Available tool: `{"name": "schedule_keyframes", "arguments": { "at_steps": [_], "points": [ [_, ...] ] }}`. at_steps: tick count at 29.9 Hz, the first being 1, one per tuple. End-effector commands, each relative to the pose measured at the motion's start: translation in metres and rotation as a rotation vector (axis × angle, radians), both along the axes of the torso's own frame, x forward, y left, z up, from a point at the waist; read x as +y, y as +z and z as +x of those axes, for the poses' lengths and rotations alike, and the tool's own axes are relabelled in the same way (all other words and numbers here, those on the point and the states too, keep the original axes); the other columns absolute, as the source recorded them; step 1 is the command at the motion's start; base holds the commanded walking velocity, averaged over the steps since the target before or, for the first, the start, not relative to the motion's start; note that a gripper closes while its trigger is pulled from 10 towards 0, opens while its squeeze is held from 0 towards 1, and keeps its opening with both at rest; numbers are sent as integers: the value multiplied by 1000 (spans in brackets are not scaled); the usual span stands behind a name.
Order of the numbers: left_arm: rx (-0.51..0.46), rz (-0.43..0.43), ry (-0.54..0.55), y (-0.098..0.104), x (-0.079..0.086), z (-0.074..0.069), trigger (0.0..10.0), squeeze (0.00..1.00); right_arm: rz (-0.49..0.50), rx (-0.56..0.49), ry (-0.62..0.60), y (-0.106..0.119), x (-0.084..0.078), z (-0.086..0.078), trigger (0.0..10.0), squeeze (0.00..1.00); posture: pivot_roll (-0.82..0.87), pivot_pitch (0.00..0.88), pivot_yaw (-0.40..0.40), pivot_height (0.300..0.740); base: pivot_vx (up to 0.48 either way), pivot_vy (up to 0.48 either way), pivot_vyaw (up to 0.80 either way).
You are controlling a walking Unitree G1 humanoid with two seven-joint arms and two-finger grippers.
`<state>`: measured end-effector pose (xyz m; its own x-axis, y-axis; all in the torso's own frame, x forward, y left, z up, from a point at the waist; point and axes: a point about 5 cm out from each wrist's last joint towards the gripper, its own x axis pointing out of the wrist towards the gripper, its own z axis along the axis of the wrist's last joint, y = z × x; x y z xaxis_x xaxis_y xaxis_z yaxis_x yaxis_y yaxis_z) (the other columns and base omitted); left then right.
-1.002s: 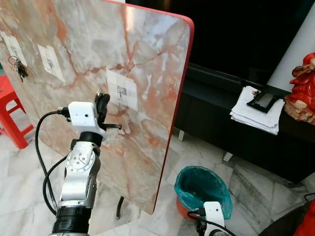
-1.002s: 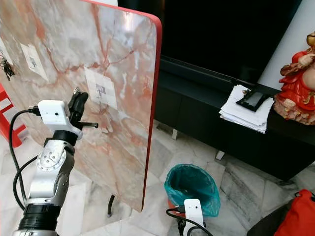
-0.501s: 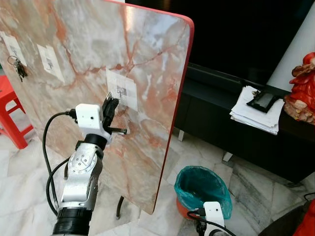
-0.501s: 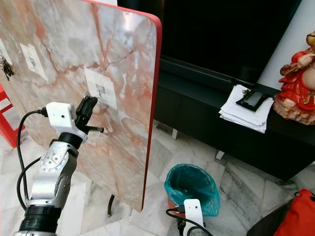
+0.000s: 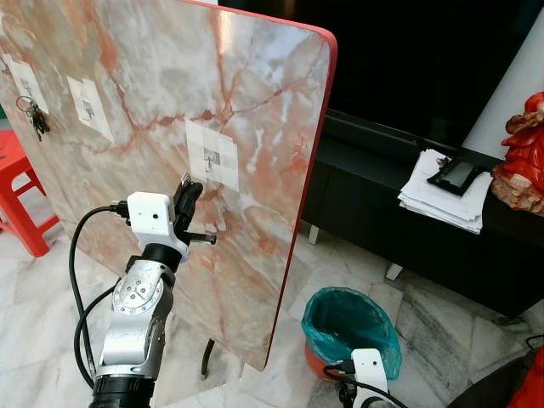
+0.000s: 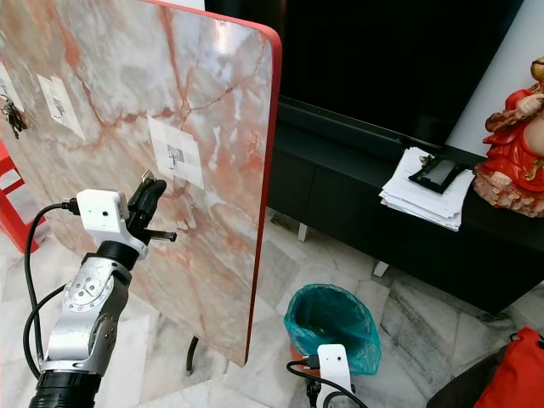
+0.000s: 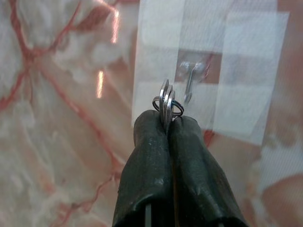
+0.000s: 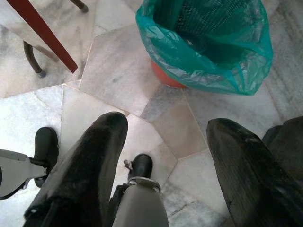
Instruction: Hang keys on a hook
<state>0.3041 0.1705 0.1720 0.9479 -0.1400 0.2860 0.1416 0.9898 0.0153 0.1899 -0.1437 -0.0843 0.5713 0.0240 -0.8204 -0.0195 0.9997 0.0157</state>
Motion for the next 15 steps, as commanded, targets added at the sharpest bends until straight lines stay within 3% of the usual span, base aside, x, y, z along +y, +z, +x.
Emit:
{"name": "schedule_keyframes", "arguments": {
  "at_steps": [1, 15],
  "points": [
    [-23, -10, -28, 8, -6, 3, 10000, 0, -4, 9, -6, -1, -3, -3, 10000, 0, 45, 0, -98, 740, 0, 0, 0],
    [-38, -12, -56, 15, -14, 14, 10000, 0, -2, 11, -9, -2, -3, -4, 10000, 0, 41, 0, -94, 740, 0, 0, 0]
  ]
}}
